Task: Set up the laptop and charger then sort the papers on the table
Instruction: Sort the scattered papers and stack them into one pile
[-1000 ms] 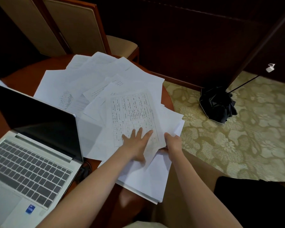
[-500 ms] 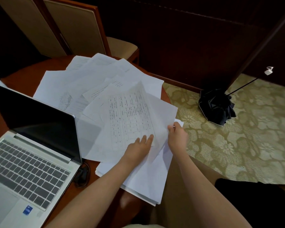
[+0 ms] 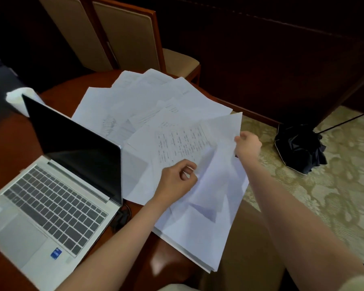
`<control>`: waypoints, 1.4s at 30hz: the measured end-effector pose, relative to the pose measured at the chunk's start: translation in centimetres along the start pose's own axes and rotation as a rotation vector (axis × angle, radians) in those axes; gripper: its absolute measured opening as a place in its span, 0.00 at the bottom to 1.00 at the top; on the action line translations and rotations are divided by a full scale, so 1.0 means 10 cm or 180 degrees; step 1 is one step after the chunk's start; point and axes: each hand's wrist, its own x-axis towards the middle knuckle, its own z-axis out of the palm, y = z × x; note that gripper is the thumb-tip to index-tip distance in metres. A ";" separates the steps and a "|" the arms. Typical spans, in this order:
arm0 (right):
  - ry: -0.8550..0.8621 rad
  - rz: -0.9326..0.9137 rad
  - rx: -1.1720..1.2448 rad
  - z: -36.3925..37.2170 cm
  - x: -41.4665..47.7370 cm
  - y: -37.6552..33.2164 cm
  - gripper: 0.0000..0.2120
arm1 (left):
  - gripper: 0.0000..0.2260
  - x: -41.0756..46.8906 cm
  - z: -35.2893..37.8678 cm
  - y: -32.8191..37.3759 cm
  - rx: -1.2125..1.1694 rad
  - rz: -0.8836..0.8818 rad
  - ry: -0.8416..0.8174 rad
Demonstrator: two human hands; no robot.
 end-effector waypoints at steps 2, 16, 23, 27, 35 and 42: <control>-0.0133 -0.0147 -0.0102 0.08 0.02 -0.08 0.11 | 0.13 -0.06 -0.01 -0.03 0.0140 0.0168 -0.0453; -0.1430 -0.0060 -0.1141 0.59 0.15 -0.10 0.26 | 0.31 0.46 -0.19 -0.43 -0.0202 -0.2350 0.1609; -0.2079 -0.0017 -0.0175 0.71 0.10 -0.16 0.20 | 0.30 0.61 -0.26 -0.50 -0.0443 -0.2555 0.1622; -0.2344 -0.0006 0.0104 0.65 0.10 -0.12 0.20 | 0.23 0.60 -0.32 -0.54 -0.1049 -0.2223 0.1413; -0.1592 0.0247 0.0378 0.51 0.22 -0.01 0.15 | 0.24 0.56 -0.33 -0.52 -0.1099 -0.2203 0.1502; -0.2224 0.0484 0.1071 0.45 0.11 0.06 0.10 | 0.18 0.57 -0.23 -0.42 -0.1636 -0.1927 0.0971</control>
